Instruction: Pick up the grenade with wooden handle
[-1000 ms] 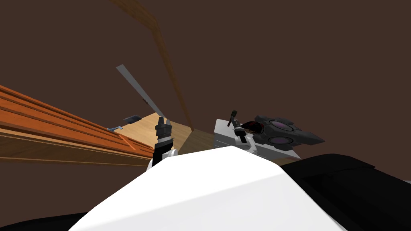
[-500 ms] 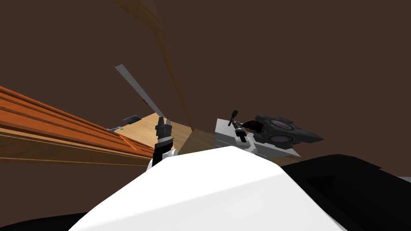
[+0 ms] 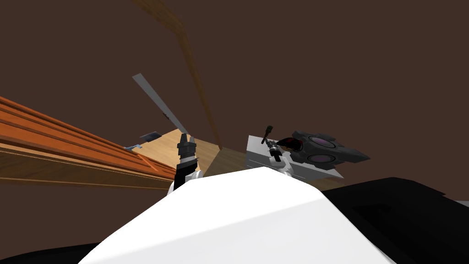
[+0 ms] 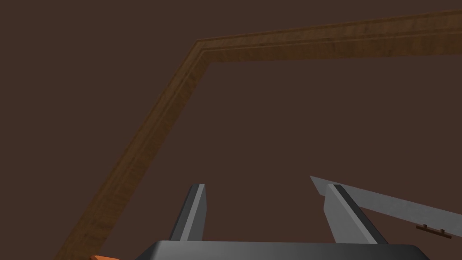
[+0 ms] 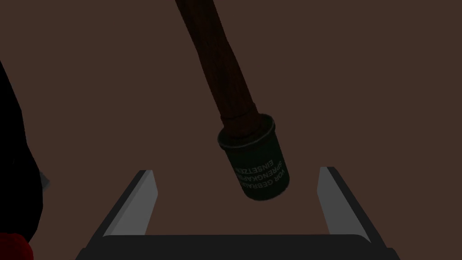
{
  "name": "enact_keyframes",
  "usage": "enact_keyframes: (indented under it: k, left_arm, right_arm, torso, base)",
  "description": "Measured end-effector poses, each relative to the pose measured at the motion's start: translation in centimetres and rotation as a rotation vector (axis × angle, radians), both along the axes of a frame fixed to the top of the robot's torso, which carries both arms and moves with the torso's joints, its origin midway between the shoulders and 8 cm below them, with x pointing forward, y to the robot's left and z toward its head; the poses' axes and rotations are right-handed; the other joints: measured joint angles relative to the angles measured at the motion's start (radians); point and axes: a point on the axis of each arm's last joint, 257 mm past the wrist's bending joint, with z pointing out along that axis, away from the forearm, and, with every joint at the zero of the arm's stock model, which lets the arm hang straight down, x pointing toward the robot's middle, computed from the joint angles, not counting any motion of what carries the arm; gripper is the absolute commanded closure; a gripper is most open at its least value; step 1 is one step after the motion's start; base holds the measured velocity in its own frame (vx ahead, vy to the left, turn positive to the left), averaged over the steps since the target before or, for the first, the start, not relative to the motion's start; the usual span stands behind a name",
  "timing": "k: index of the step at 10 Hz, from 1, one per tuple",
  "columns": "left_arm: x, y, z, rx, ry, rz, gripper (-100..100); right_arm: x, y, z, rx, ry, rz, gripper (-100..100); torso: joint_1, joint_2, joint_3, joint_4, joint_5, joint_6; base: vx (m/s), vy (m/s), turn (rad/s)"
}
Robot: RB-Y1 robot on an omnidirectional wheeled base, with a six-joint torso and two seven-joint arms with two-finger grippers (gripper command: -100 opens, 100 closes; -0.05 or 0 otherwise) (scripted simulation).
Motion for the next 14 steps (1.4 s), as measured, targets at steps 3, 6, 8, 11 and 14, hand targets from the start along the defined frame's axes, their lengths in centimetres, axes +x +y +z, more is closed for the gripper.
enact_keyframes:
  k: [3,6,8,11,14]
  left_arm:
    - [0.0,0.0,0.0,0.0,0.0,0.0,0]
    - [0.0,0.0,0.0,0.0,0.0,0.0,0]
    - [0.0,0.0,0.0,0.0,0.0,0.0,0]
    - [0.0,0.0,0.0,0.0,0.0,0.0,0]
    - [0.0,0.0,0.0,0.0,0.0,0.0,0]
  right_arm:
    - [-0.3,-1.7,-2.5,-0.072,0.09,-0.024,-100]
    - [-0.4,-2.2,-4.5,-0.13,0.16,-0.028,-100]
    - [0.0,-2.4,-5.4,-0.17,0.195,-0.019,-100]
    - [1.1,-2.2,-5.4,-0.227,0.214,0.006,-100]
    - [1.3,-3.3,-4.9,-0.237,0.204,-0.004,-100]
  torso:
    - [-0.001,0.0,0.0,0.0,0.0,0.0]
    - [-0.003,-0.001,-0.001,0.0,-0.001,0.0]
    - [-0.006,-0.004,-0.002,-0.001,-0.001,0.0]
    - [-0.011,-0.011,-0.006,-0.002,-0.002,0.0]
    - [-0.003,0.001,0.0,0.0,-0.001,-0.001]
  base:
    - [0.0,0.022,0.014]
    - [0.019,-0.013,0.024]
    - [0.085,-0.07,0.065]
    - [0.132,-0.105,0.049]
    - [-0.029,0.0,0.143]
